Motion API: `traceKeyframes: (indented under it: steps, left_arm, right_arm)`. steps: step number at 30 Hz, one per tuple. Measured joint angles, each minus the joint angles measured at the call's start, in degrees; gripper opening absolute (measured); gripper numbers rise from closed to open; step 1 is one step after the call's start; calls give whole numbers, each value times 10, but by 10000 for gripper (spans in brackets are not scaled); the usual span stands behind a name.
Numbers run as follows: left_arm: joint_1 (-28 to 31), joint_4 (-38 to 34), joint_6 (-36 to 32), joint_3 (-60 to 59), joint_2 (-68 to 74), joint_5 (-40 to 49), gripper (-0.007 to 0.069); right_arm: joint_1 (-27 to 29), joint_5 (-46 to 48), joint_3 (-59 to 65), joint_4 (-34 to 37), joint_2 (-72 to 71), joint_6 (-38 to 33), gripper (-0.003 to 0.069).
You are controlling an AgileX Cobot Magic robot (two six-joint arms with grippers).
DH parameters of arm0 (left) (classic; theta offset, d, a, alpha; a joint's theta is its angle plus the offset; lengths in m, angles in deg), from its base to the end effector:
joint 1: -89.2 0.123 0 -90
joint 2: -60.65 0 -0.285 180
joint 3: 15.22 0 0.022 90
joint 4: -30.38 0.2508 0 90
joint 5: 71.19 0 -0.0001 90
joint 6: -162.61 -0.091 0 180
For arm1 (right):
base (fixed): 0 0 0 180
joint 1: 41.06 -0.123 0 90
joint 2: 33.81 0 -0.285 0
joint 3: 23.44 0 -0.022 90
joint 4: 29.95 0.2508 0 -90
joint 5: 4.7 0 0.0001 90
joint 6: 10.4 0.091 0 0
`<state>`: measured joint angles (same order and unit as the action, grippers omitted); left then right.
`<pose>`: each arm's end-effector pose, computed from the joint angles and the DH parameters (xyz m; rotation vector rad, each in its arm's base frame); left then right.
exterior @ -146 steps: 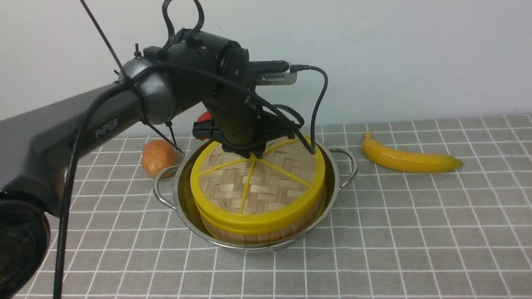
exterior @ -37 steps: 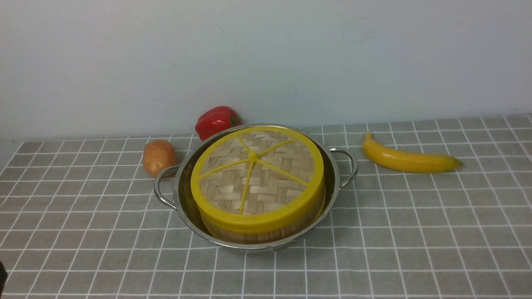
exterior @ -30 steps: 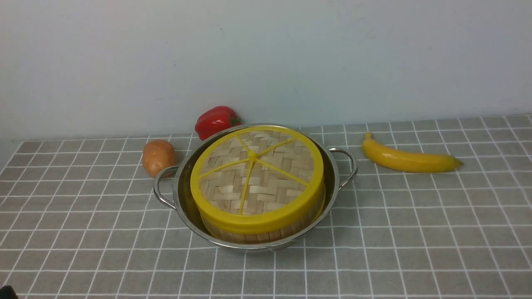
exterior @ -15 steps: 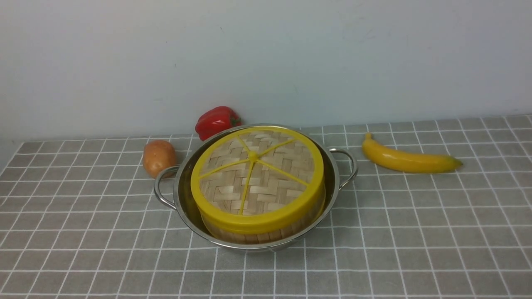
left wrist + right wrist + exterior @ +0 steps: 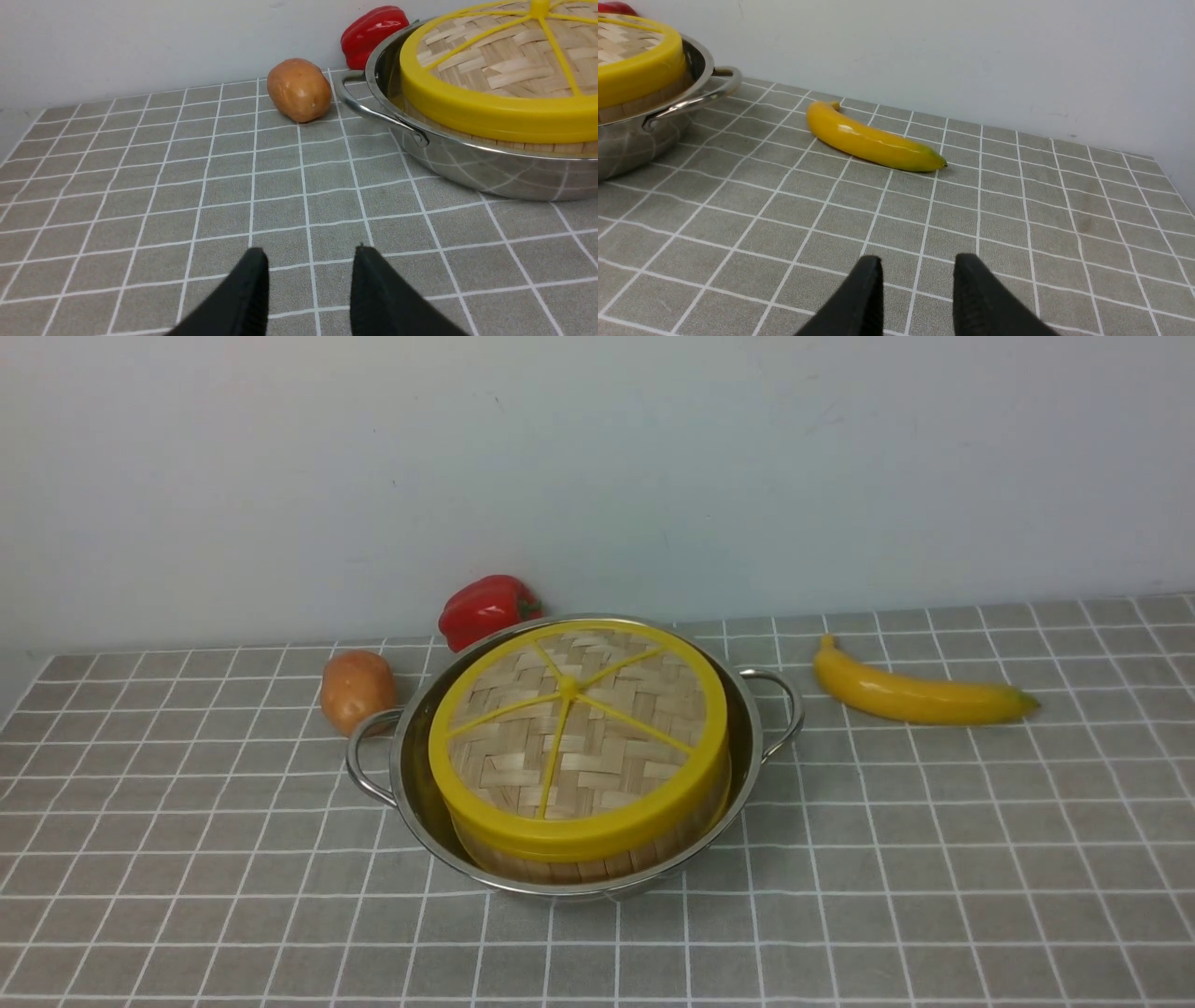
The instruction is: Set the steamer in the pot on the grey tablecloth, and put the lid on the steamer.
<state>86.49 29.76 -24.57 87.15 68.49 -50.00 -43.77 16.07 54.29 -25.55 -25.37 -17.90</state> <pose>0.0530 -0.0029 0.1774 0.1538 1.8554 0.0434 0.0537 0.0050 0.1770 -0.1180 1.8617 0.0172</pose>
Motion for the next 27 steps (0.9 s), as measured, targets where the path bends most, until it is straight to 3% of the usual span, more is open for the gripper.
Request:
traceKeyframes:
  steps: [5, 12, 27]
  left_arm:
    - [0, 35, 0, 0, 0, 0, 242]
    - [3, 36, 0, 0, -1, -43, 242]
    - [3, 38, 0, 0, -1, -46, 242]
  right_arm:
    - [0, 0, 0, 0, 0, 0, 240]
    - [0, 0, 0, 0, 0, 0, 240]
    - [0, 0, 0, 0, 0, 0, 240]
